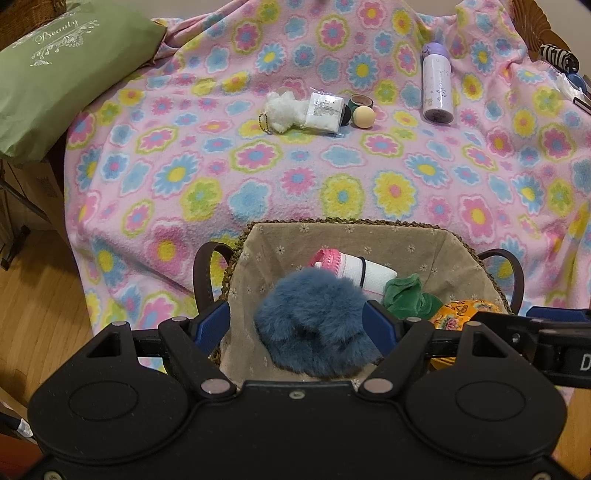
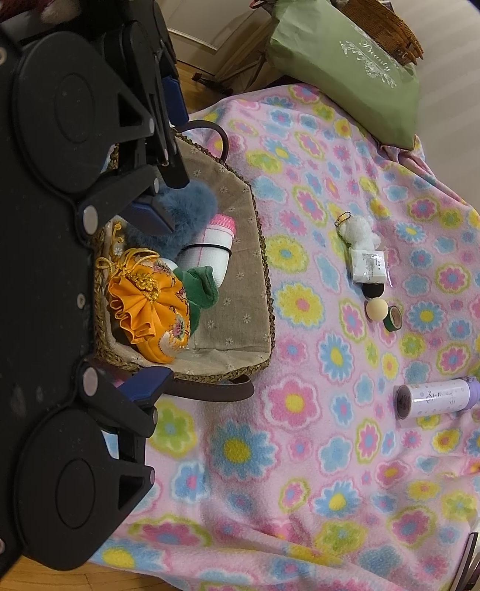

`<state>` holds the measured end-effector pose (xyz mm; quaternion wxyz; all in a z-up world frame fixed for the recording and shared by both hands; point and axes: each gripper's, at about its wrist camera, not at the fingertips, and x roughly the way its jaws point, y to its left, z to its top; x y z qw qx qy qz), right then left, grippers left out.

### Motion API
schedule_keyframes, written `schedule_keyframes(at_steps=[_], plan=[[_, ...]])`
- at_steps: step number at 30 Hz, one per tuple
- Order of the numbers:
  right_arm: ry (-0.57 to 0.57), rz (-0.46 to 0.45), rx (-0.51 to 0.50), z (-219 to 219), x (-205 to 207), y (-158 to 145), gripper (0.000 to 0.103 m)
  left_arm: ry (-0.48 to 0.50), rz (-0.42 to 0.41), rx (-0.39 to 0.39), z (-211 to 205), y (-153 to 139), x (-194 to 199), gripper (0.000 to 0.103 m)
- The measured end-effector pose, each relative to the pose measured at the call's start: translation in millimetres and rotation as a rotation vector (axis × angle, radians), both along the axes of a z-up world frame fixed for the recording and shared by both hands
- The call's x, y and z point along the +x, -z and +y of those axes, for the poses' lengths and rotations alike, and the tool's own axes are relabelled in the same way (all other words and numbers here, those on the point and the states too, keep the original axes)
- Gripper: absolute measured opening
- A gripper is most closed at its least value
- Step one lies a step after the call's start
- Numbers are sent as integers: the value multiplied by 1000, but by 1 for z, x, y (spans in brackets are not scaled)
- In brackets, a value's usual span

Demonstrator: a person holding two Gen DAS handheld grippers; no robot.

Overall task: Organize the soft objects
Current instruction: 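Lift both tools out of the basket and move toward the white plush and cotton pack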

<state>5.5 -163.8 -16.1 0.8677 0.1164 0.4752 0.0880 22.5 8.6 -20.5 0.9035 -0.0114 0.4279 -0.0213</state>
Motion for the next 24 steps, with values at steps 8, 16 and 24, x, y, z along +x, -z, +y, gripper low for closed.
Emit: schedule_keyframes(at_steps=[8,16,24], plan=[[-12,-31,-21,4,6,-3,79,-10,-22,24,-2,-4,8,74],[-34,-74,-23,6,21,-8,82,8,-54,52,-4,-10,26,75],[-30,-82,-41,2,53,-7,82,-11,-91,82,4,-14,63,82]])
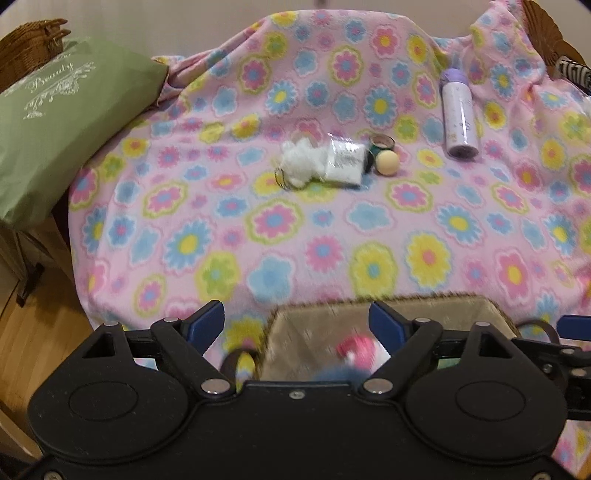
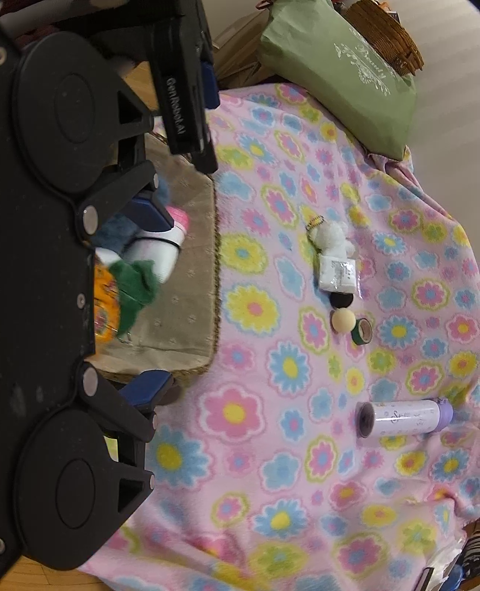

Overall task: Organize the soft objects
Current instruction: 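Lift both tools out of the basket and move toward the white plush and cotton pack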

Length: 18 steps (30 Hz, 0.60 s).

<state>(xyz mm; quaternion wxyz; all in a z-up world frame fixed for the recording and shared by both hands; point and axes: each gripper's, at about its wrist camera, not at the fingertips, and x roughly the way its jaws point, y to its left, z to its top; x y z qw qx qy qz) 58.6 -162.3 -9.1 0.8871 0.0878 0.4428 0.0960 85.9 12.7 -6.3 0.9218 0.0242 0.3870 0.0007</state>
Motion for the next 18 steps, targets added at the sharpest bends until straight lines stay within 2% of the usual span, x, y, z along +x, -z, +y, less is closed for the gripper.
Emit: schedule_keyframes(at_steps=[18], plan=[[6,-31,-77,-2,98,13,85,36,-76,71,5,20,116,83]])
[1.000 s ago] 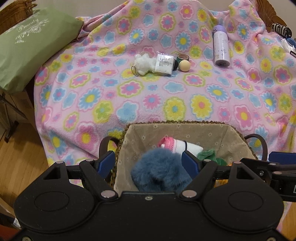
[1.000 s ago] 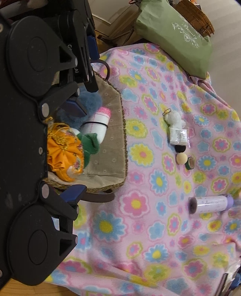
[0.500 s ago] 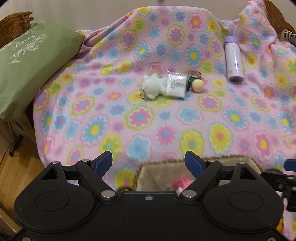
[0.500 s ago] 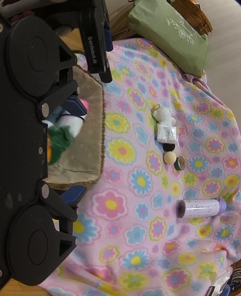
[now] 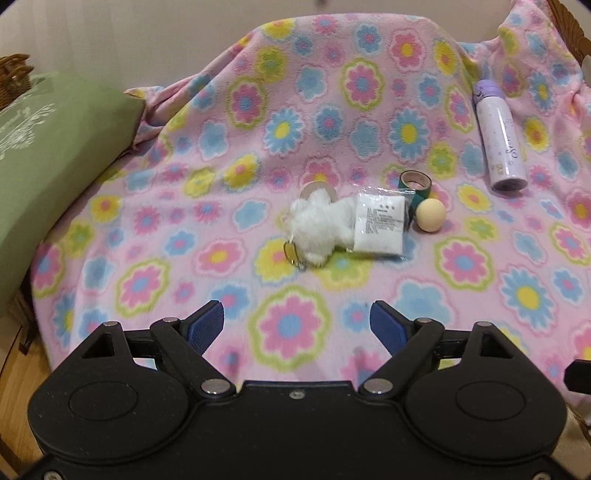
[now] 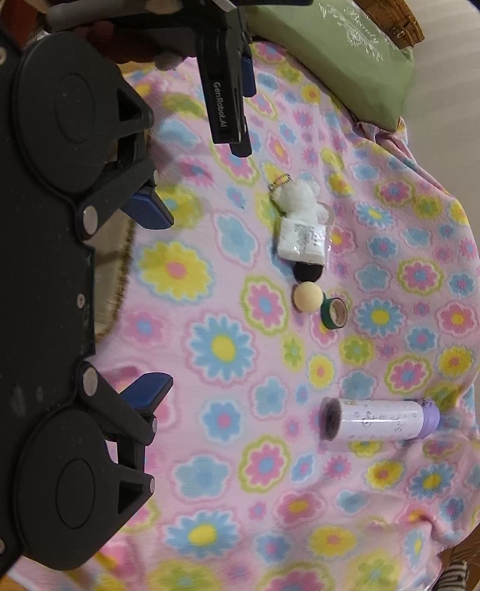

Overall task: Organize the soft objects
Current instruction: 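Lift both tools out of the basket and move toward the white plush and cotton pack, then grasp the cotton pad pack with the right tool while the left tool hovers over the white plush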

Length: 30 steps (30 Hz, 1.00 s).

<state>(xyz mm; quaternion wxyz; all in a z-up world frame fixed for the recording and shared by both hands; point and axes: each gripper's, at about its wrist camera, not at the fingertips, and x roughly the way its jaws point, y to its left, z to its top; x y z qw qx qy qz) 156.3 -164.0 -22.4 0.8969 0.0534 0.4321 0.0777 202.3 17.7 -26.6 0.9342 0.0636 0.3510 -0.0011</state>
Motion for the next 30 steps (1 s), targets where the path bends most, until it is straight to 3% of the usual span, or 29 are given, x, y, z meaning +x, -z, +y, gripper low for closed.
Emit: schedule_keyframes(at_steps=[9,17,24,30], plan=[[35,-29,29,2,46,12,85,24,-9,-2,-2,19,48,83],[20,-88,-22,25,74,22,87,46,-59,60,-2,39,77,84],[14,-87,-37,33,101,29,87,44,-82,52,3,52,100,88],[32,-88,-41,32,120,34,88,72,-33,-2,8,62,114,88]])
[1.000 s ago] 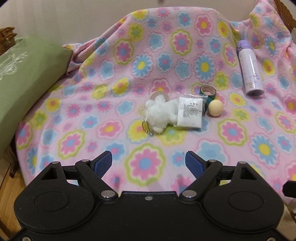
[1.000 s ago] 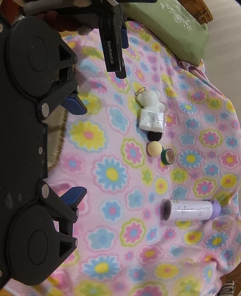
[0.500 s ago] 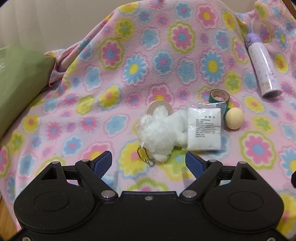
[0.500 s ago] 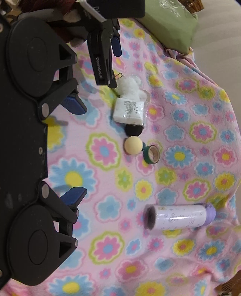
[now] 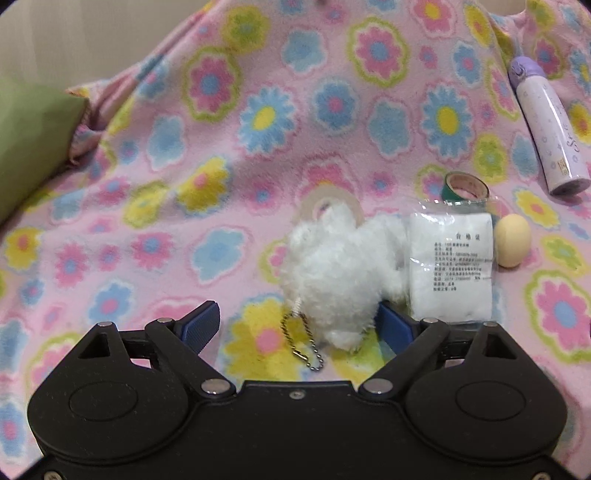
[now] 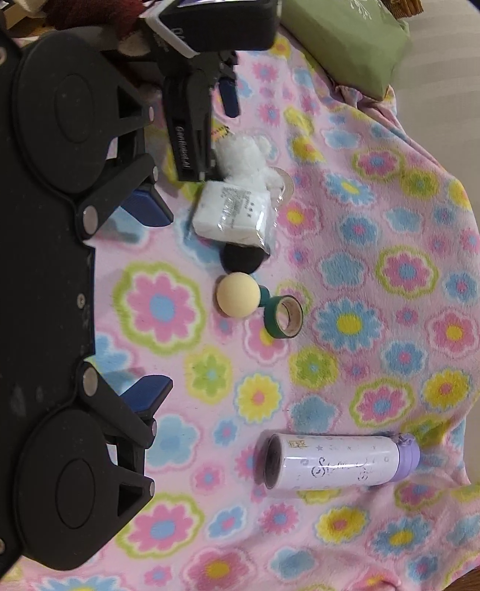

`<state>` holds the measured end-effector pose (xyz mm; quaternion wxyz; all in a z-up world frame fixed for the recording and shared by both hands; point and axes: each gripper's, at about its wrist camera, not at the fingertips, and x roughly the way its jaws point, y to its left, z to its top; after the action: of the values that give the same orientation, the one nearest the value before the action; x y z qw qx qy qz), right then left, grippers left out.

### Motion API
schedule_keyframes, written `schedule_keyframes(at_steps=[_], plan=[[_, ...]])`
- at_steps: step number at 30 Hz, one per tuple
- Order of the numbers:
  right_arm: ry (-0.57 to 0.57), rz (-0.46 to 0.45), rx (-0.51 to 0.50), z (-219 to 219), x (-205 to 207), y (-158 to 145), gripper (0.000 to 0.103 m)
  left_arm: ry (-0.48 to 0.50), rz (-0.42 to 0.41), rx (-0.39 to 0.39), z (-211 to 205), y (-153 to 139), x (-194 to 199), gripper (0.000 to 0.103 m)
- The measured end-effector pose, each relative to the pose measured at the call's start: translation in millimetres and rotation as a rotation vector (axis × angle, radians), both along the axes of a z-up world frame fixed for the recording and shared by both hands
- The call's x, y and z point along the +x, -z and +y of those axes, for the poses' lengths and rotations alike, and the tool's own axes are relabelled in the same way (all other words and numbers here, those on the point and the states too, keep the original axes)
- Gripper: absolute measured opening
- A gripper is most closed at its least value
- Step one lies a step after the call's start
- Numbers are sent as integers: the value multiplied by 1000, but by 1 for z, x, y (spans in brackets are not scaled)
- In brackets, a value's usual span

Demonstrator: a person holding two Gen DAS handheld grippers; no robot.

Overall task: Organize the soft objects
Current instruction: 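Grasp the cotton pad pack with the right tool while the left tool hovers over the white plush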

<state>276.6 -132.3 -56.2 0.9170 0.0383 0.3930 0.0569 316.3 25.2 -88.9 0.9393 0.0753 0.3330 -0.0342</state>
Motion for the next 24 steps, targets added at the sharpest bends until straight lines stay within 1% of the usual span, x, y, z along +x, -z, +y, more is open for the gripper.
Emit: schedule_keyframes(at_steps=[5,7,9,11,15,18,22,24], plan=[[30,-22,9,-1,17,-1,88,-19,33,-70,9,4,4,92],[41,-34,10,0,24,-1,89,-28,40,-83,11,5,5,94],[50,-46,4,3,30,0,89,-41,43,-74,9,5,5,97],[56,-48,1,5,37,2,89,-46,41,-66,8,5,5,98],[61,-45,27,14,46,1,89,-54,43,-66,10,5,6,99],[55,-51,43,24,50,-2,89,-55,42,-61,9,5,6,99],[36,-62,31,42,56,-5,89,-56,40,-56,9,5,6,99],[28,-53,29,49,61,-5,90,-56,39,-54,9,5,5,99]])
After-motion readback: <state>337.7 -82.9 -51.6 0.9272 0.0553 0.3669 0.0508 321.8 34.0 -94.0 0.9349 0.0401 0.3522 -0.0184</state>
